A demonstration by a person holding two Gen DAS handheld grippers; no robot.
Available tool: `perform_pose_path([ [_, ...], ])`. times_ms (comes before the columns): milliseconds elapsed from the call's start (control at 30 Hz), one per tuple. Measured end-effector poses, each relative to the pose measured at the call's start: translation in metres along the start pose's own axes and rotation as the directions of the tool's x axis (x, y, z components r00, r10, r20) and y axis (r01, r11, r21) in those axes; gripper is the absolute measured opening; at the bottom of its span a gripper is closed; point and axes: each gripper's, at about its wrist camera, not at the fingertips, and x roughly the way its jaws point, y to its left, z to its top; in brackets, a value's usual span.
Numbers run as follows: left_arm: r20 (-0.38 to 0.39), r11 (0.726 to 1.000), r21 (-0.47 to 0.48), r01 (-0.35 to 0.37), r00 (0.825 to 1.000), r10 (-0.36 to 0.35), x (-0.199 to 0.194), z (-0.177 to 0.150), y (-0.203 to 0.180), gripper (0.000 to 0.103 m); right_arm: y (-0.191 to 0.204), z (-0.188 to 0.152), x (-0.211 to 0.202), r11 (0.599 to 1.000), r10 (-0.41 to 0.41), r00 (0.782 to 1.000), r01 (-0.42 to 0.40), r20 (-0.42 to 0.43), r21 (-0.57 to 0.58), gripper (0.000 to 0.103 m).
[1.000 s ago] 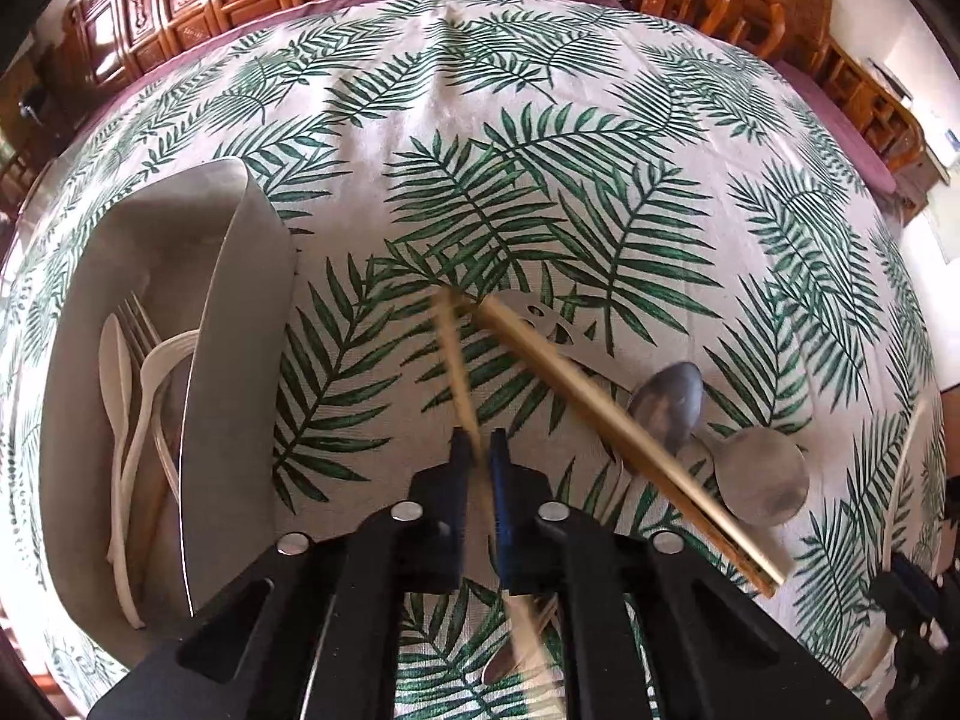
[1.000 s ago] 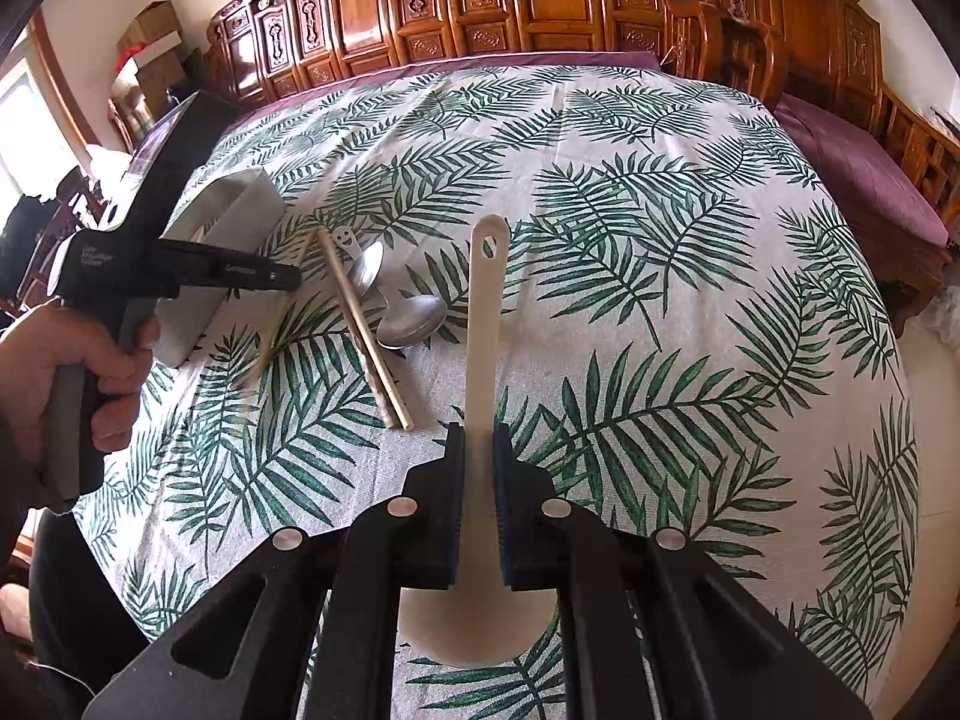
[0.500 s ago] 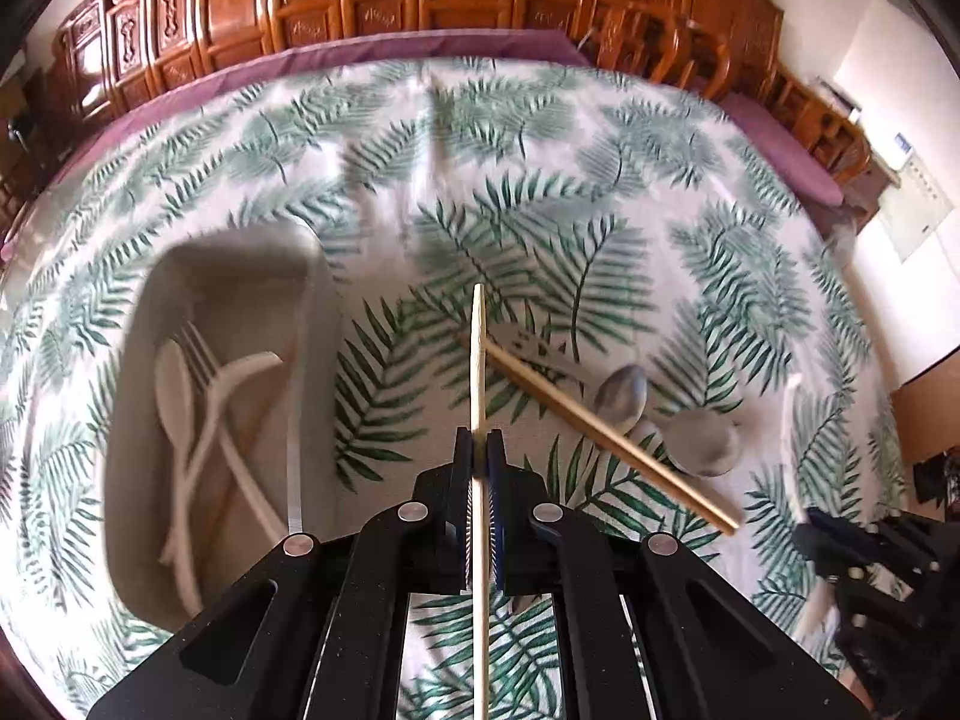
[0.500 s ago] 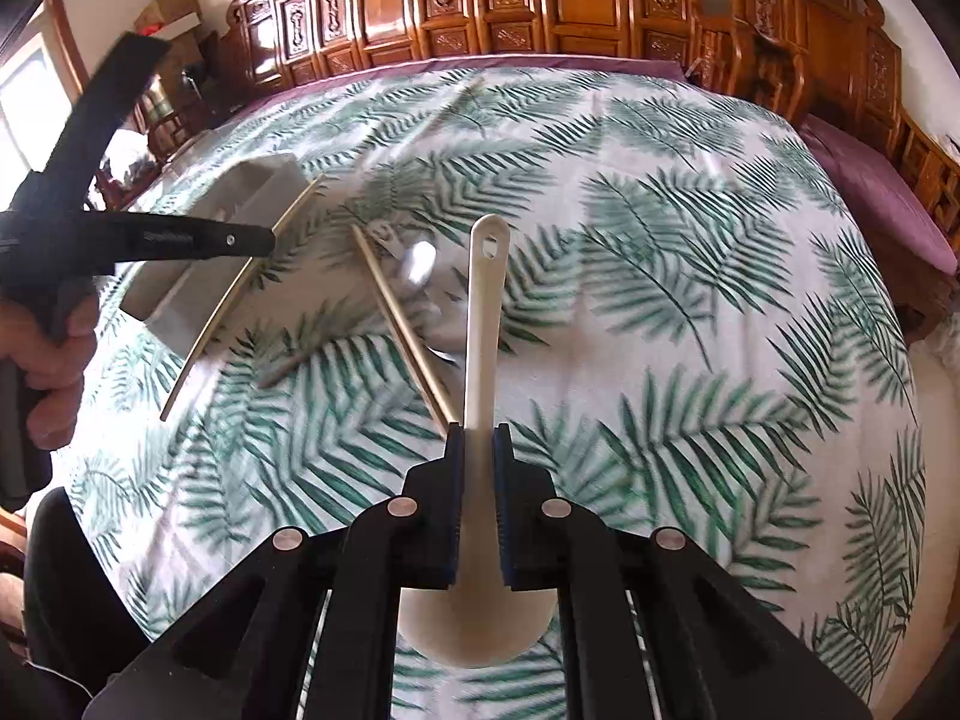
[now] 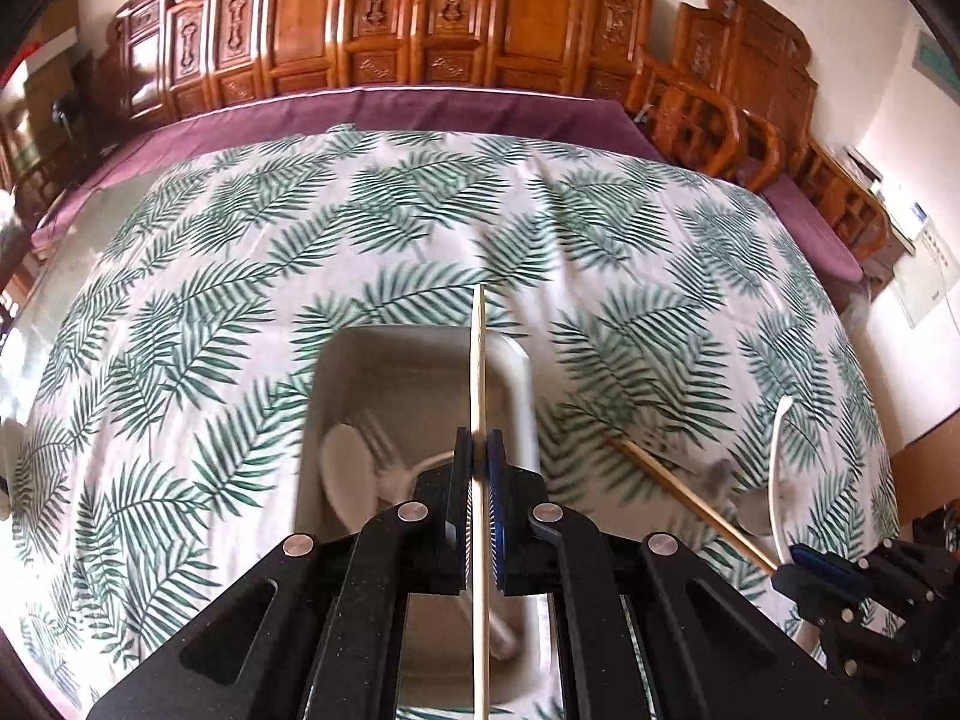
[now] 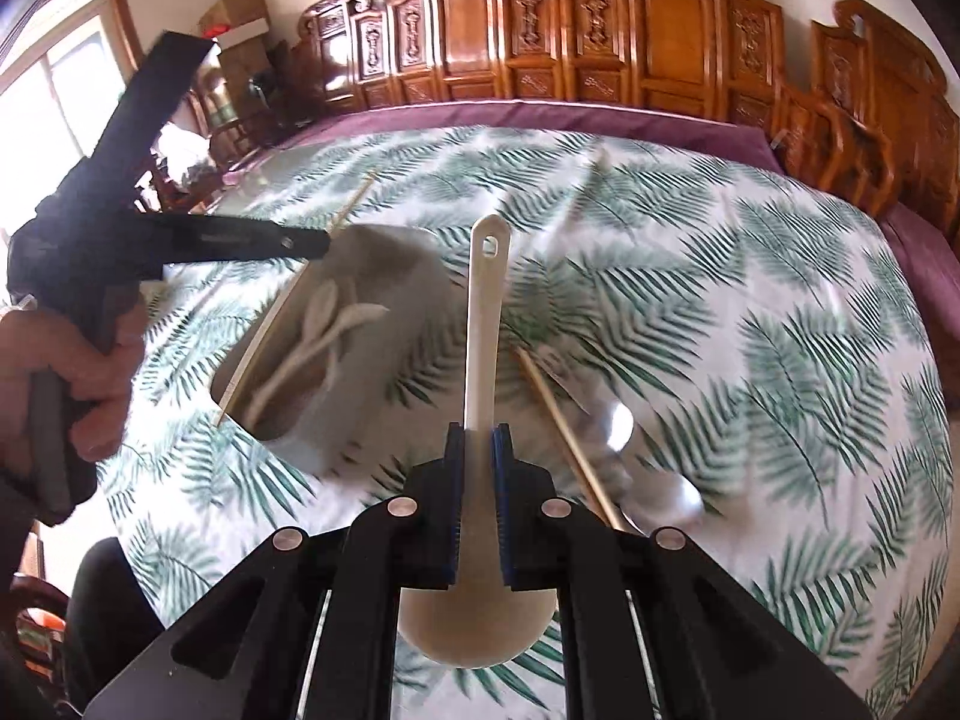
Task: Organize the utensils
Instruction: 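Lower the chopstick into the tray with the left tool while the right tool lowers the ladle in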
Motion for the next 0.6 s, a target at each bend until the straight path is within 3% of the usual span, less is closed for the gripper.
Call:
perform_pose_path([
  [300, -0.015, 0.999, -0.050, 0.018, 1.000, -0.019, 0.016, -0.007, 0.035, 0.005, 0.041, 0.031, 0.019, 0.999, 0.026, 1.000, -0.026, -0.002, -0.047, 0.011],
  [400, 0.007, 0.999, -0.043, 0.028, 1.000, -0.028, 0.011, -0.010, 0.042, 0.012, 0.053, 0.039, 0.027, 0.998, 0.031, 1.000, -0.031, -0.007, -0.057, 0.011],
  [600, 0.066, 0.998, -0.047, 0.032, 0.997, -0.029, -0.014, -0.013, 0.063, 0.013, 0.074, 0.056, 0.046, 0.997, 0.055, 0.998, -0.055, -0.007, -0.058, 0.011],
])
